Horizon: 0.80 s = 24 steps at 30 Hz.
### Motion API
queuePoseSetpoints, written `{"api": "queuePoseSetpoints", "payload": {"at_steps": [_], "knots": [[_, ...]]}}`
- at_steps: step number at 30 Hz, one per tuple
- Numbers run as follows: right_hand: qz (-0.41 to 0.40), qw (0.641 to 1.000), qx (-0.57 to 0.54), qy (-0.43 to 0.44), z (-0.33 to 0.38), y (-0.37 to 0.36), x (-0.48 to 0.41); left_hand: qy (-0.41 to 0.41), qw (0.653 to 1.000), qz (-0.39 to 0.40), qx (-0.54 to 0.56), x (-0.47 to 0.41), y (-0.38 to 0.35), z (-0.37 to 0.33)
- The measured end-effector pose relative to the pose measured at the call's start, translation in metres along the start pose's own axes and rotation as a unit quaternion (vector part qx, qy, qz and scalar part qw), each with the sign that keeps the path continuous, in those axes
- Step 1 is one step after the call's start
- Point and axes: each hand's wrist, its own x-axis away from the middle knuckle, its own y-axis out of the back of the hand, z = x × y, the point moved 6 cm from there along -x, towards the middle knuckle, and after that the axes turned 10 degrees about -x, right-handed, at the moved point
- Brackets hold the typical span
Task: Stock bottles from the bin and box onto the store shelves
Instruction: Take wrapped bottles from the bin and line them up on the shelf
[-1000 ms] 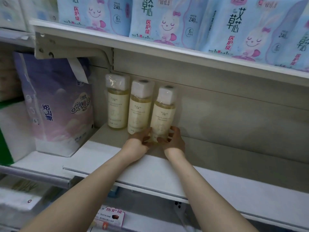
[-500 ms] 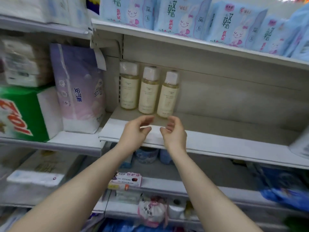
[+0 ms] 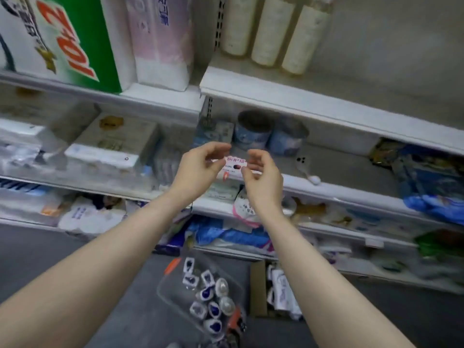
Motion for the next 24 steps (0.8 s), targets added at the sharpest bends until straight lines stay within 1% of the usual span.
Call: {"api": "queuePoseSetpoints", "payload": {"at_steps": [5,10,13,16,19,21,24], "knots": [[0.06,0.995,0.027,-0.079,-0.076,-0.033,0.047,0.086,0.996,0.031,0.008,0.045,-0.026,0.074],[0.111,0.982,0.05,-0.145,-0.15,-0.051,0.085,0.167,0.983,0.063,0.029,0.09,-0.063,0.141],[0.139,0.974,0.06,-0.169,-0.191,-0.058,0.106,0.195,0.978,0.071,0.022,0.117,-0.084,0.178],[0.176,0.962,0.083,-0.192,-0.235,-0.067,0.127,0.24,0.968,0.069,0.027,0.148,-0.107,0.218],[0.203,0.949,0.105,-0.215,-0.291,-0.082,0.149,0.279,0.957,0.077,0.004,0.178,-0.134,0.266],[0.213,0.944,0.119,-0.222,-0.325,-0.093,0.161,0.289,0.954,0.081,-0.011,0.195,-0.151,0.299],[0.225,0.937,0.127,-0.236,-0.375,-0.109,0.177,0.3,0.95,0.082,-0.002,0.218,-0.175,0.347]]}}
